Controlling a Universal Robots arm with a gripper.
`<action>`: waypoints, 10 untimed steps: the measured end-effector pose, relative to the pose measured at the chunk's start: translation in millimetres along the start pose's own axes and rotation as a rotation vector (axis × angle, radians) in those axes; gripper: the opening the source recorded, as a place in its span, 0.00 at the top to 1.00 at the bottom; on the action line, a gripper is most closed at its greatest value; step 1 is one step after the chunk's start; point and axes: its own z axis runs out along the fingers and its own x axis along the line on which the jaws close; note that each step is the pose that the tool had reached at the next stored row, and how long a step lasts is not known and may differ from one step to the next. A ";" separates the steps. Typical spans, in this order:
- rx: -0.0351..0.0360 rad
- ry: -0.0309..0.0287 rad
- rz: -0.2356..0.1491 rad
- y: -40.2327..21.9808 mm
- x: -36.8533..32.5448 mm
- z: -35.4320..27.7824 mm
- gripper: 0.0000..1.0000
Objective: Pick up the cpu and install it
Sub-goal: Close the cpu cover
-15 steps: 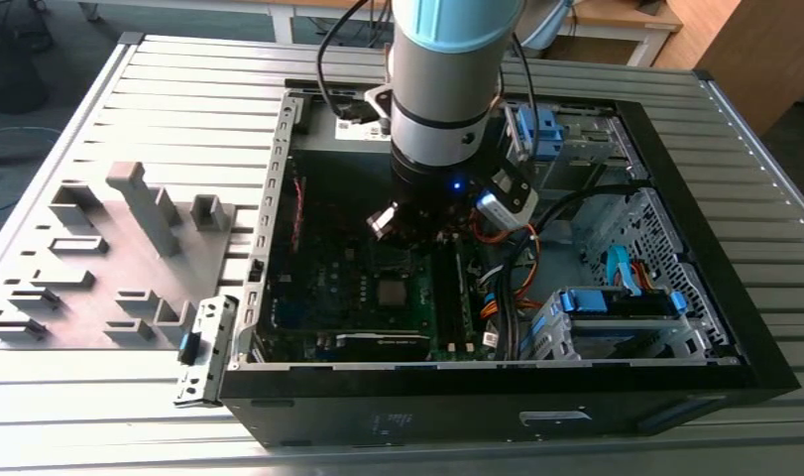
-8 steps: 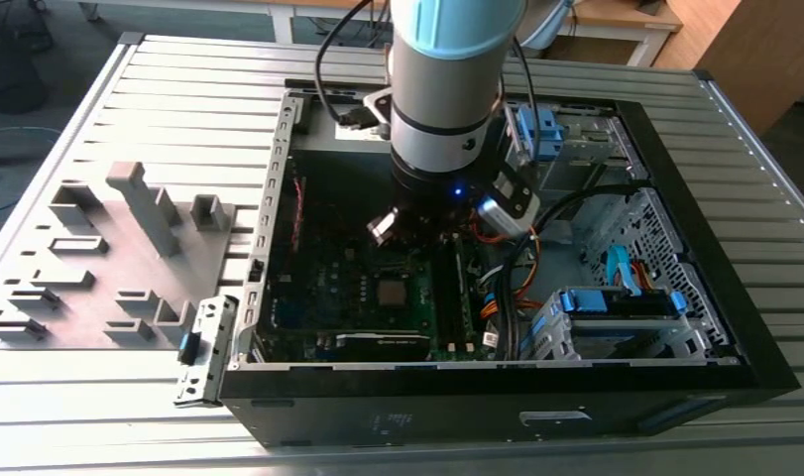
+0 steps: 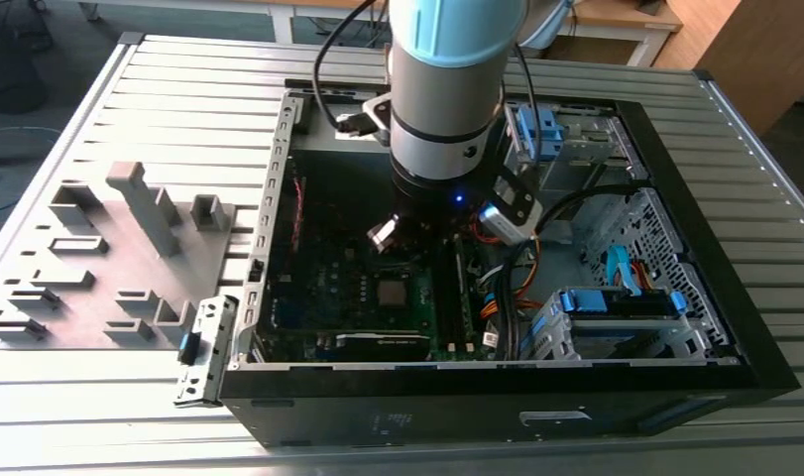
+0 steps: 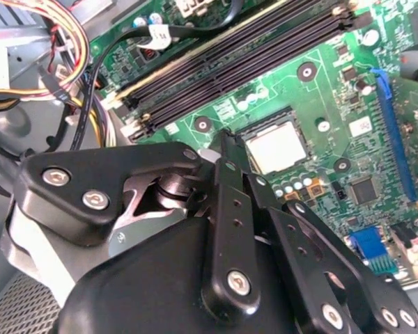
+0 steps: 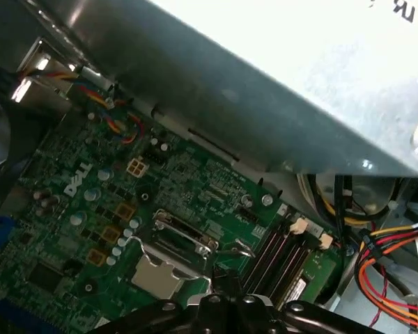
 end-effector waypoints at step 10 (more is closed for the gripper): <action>0.0008 -0.0037 -0.009 -8.6 5.2 -0.4 0.88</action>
